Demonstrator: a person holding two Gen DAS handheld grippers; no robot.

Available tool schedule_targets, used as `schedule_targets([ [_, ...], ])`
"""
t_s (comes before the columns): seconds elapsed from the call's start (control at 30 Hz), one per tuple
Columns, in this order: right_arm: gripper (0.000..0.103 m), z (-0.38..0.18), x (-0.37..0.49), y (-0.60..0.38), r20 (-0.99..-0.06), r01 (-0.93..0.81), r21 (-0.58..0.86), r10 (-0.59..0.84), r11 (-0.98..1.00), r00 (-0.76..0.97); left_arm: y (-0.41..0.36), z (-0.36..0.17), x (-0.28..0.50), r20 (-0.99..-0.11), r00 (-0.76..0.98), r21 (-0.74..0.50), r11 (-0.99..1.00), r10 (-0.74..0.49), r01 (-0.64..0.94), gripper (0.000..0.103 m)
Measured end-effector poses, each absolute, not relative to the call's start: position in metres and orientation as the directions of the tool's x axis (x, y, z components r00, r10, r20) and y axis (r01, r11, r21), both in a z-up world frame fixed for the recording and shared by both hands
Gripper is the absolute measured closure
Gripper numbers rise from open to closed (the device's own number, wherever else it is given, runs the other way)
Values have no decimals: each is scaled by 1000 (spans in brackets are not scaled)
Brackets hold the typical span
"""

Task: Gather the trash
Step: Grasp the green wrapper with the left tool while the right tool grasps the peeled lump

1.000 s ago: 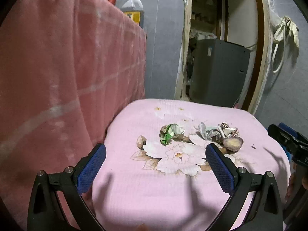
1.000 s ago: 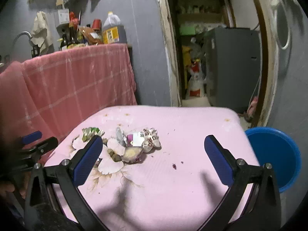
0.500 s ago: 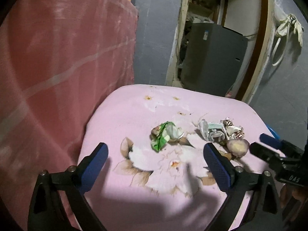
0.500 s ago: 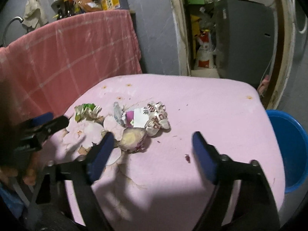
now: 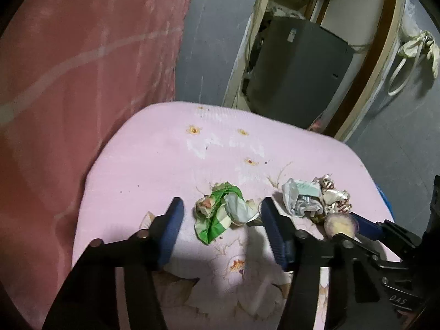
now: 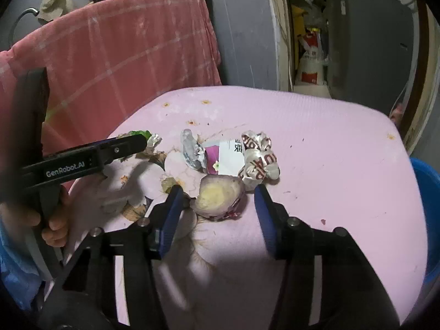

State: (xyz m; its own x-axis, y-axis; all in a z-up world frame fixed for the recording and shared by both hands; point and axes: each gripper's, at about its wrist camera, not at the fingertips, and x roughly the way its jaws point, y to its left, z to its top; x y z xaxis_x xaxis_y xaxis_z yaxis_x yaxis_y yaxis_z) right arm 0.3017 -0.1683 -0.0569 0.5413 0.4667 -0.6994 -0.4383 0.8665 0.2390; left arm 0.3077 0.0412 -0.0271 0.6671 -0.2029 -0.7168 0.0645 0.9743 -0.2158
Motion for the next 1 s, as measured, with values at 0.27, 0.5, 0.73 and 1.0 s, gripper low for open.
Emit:
schedule_targets([
  [0.27,53,-60,308,-168,-707,-431,274,484,860,515,34,-27,306,-734,647,-201,976,-209,87,77],
  [0.5,72,-61,308,-172,-694,-435,323,522,841,495,24,-28,300,-732,638,-221,969,-240,111,83],
  [0.73,77,-57,298,-173,-681,-446,303,518,842,517,17,-27,287,-727,642,-222,968,-243,115,84],
  [1.0,77,-43,278,-194,-615,-420,327,528,846,586,8,-24,281,-721,642,-231,964,-260,131,84],
])
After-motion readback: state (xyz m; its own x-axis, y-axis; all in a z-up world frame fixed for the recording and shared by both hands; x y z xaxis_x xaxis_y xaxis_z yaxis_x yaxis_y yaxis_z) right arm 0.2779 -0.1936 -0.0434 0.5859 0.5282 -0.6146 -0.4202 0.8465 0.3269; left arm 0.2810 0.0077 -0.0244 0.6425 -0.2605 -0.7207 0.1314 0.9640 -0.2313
